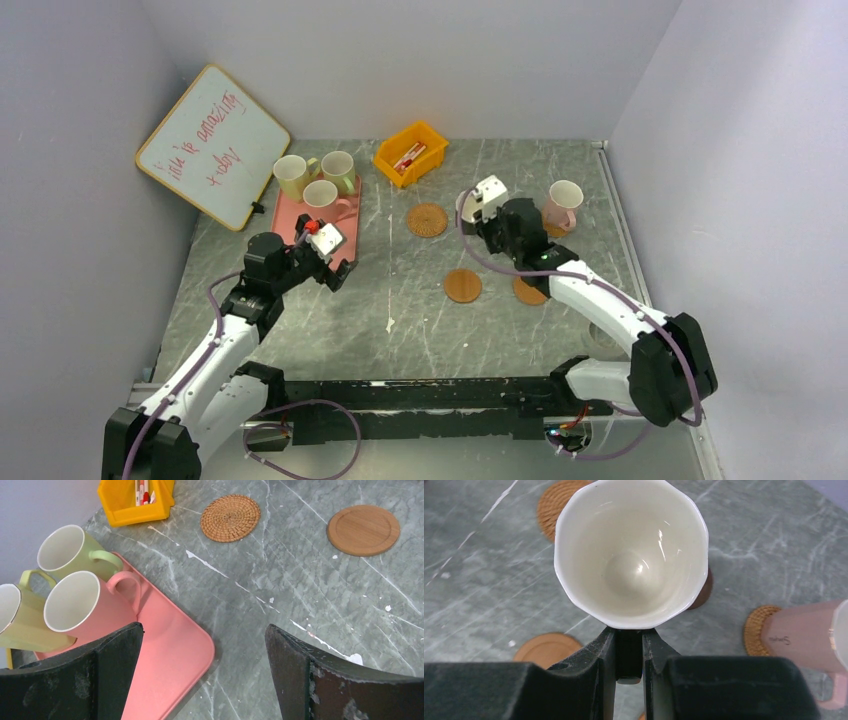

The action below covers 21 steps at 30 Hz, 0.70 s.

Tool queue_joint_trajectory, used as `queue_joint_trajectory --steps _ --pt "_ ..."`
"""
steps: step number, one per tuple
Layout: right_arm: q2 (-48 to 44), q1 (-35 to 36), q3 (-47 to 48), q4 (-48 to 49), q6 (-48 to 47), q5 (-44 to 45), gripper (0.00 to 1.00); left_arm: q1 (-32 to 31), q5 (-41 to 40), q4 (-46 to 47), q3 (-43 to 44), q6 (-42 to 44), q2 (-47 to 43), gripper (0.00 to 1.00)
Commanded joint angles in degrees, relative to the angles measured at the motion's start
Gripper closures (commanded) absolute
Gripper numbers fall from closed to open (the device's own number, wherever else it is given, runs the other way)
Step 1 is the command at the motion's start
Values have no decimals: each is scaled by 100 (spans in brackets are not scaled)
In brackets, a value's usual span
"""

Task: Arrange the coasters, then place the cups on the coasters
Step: Pick up the cup at the center of the board, then place the cup on the coaster.

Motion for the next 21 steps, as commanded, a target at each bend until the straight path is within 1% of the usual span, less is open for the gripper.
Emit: queue_joint_trajectory --steps 1,5,10,18,21 --pt "29 -554 694 729 213 -416 100 22 44 228 -9 -79 -55 4" --pt "292 -991 867 792 195 -641 100 22 129 195 4 -56 -20 4" --pt "558 -1362 968 858 283 -820 100 22 159 217 -7 -41 41 4" --pt "617 -1411 913 833 450 -574 100 22 193 202 -9 -25 22 4" --pt "698 -1427 898 904 457 -288 100 24 206 185 -13 -1 2 4"
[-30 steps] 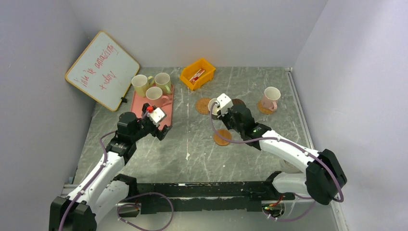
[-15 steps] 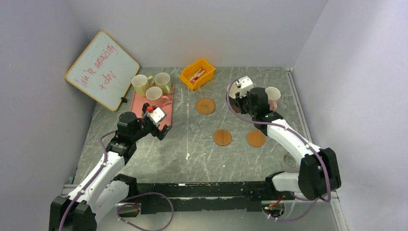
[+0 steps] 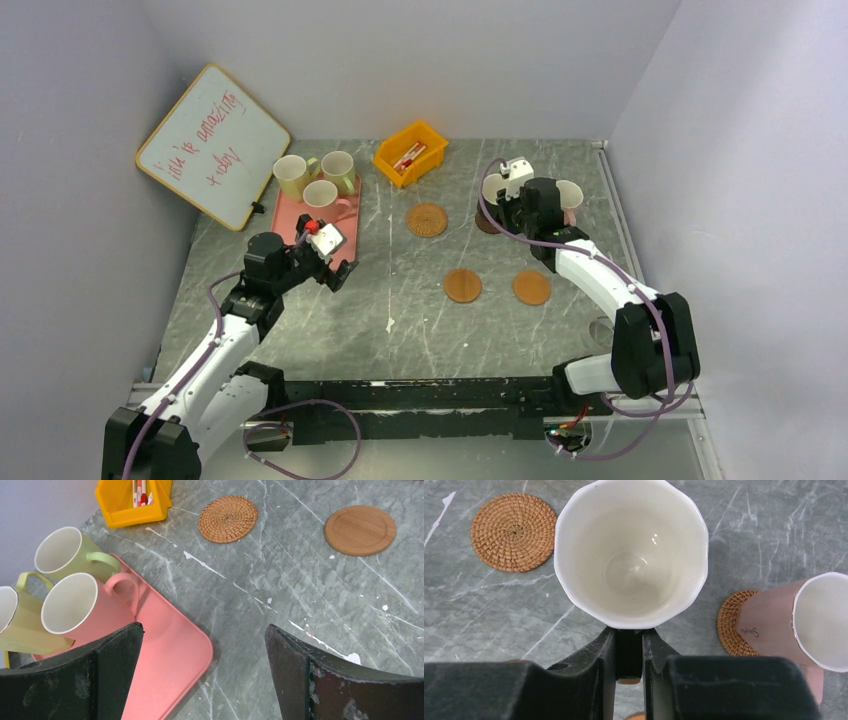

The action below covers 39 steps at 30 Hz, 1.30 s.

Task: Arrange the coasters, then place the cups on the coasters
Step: Place the cup on the coaster.

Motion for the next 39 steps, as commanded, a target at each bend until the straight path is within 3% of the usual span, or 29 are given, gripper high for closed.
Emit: queue_joint_trajectory --steps 1,18,39 --pt "-25 -19 309 874 141 300 100 22 151 167 -17 3 -19 4" --pt "176 -27 74 1335 210 652 100 26 244 124 9 76 38 4" --pt "593 -221 167 1140 321 183 100 22 279 125 0 100 60 4"
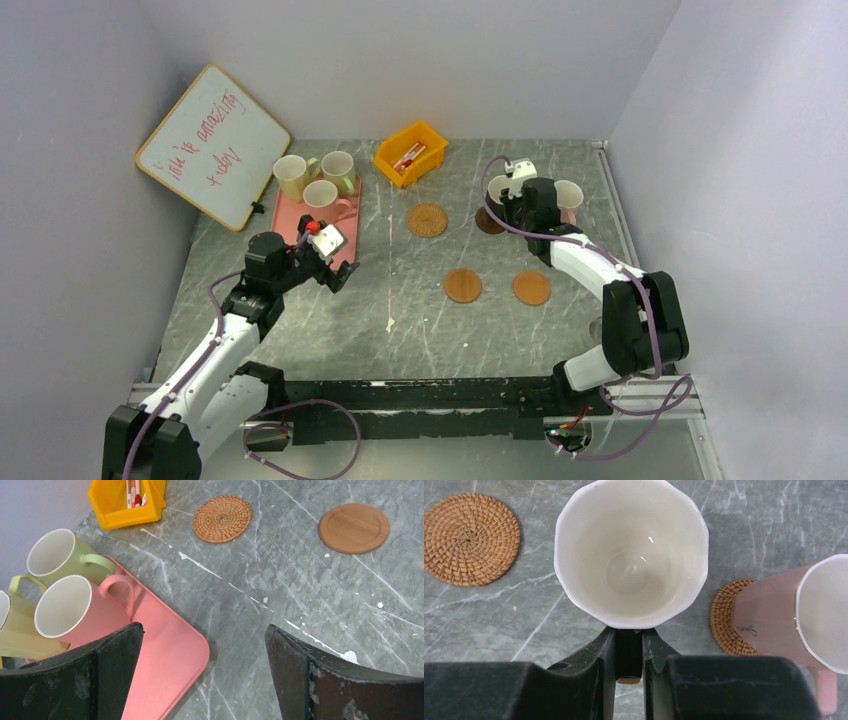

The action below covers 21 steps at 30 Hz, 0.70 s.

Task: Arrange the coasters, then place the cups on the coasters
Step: Place the cup on the coaster.

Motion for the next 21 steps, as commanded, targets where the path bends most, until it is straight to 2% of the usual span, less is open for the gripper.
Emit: queue_joint_trajectory --steps 1,21 --pt "0 -25 190 657 78 -168 100 26 168 134 0 57 18 4" --pt "180 -31 205 635 56 -171 100 22 205 119 0 67 32 4"
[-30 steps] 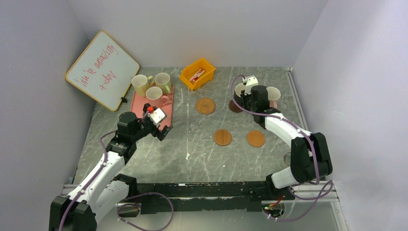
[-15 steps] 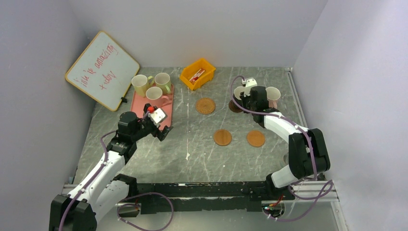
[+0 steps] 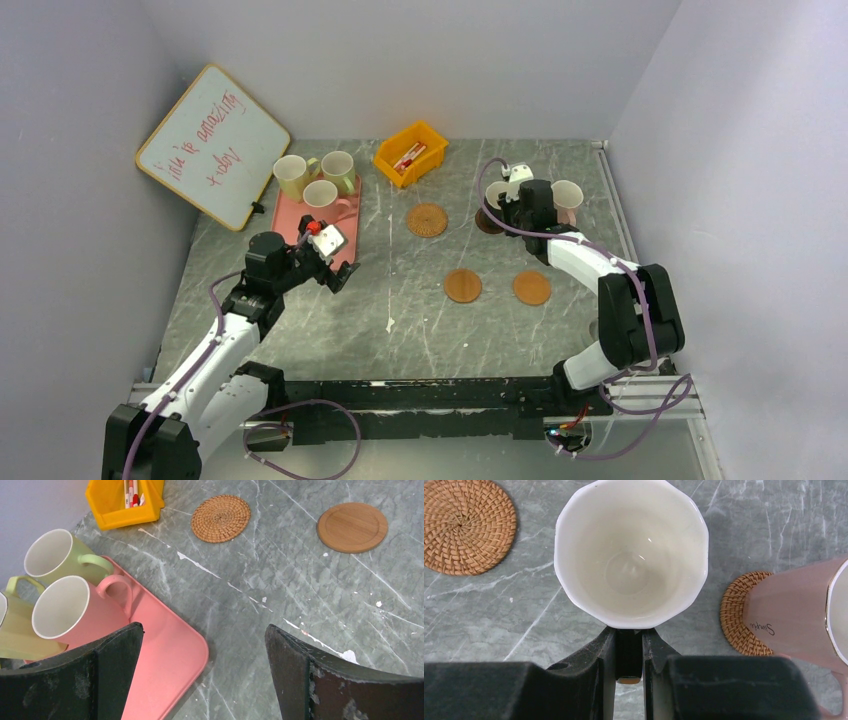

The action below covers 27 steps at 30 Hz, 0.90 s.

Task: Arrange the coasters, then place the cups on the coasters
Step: Place the cup on the coaster.

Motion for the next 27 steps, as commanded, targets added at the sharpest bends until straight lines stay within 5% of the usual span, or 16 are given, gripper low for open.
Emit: queue_joint_trajectory --steps 1,27 --pt "-88 -35 209 680 45 -68 100 22 165 122 0 54 6 4" --pt "73 -30 333 473 -8 -154 99 23 185 111 0 67 12 4"
